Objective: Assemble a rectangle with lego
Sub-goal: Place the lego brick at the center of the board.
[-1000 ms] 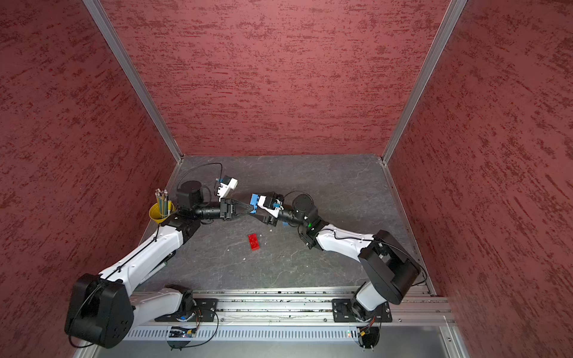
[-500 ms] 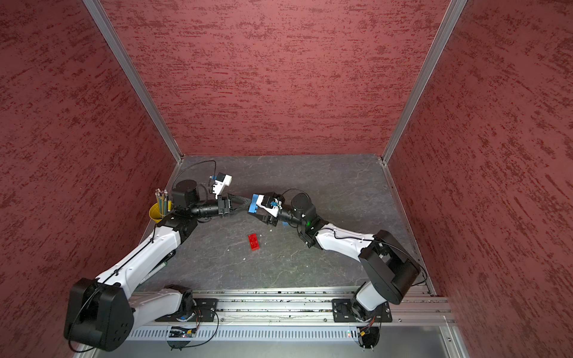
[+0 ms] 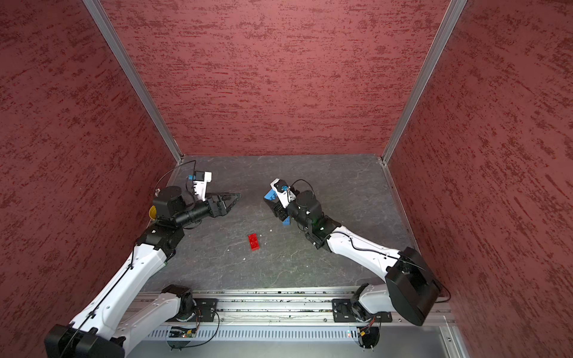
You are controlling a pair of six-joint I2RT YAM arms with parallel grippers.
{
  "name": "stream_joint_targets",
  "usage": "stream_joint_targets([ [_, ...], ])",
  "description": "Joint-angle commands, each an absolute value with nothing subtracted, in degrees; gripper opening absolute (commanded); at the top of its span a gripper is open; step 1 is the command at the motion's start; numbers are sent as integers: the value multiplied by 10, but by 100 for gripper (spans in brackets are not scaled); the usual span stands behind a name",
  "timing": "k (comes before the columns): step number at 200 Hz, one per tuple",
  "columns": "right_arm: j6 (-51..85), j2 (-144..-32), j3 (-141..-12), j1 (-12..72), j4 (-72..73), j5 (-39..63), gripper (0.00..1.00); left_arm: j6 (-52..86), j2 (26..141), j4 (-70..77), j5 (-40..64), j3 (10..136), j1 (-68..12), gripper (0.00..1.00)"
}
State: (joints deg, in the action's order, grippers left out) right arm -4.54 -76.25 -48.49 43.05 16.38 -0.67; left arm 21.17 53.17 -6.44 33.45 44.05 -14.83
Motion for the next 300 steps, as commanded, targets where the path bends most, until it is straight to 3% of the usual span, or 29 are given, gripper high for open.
stream_joint_targets([
  [1, 76, -733, -520, 433, -28, -102, 56, 45, 523, -92, 231, 447, -244, 100],
  [40, 209, -714, -542, 431, -248, -111, 56, -190, 558, -113, 91, 445, -447, 100],
  [68, 294, -716, -530, 431, -354, -94, 56, -265, 569, -69, 62, 414, -513, 100],
  [113, 362, -755, -502, 425, -388, -68, 56, -258, 564, -30, 81, 387, -513, 100],
  [187, 331, -897, -542, 394, -381, -33, 59, -207, 539, -41, 144, 384, -478, 100],
  [268, 302, -929, -559, 383, -368, -51, 80, -196, 556, -59, 180, 401, -455, 100],
  [300, 306, -931, -553, 383, -356, -55, 81, -190, 561, -67, 184, 409, -452, 100],
])
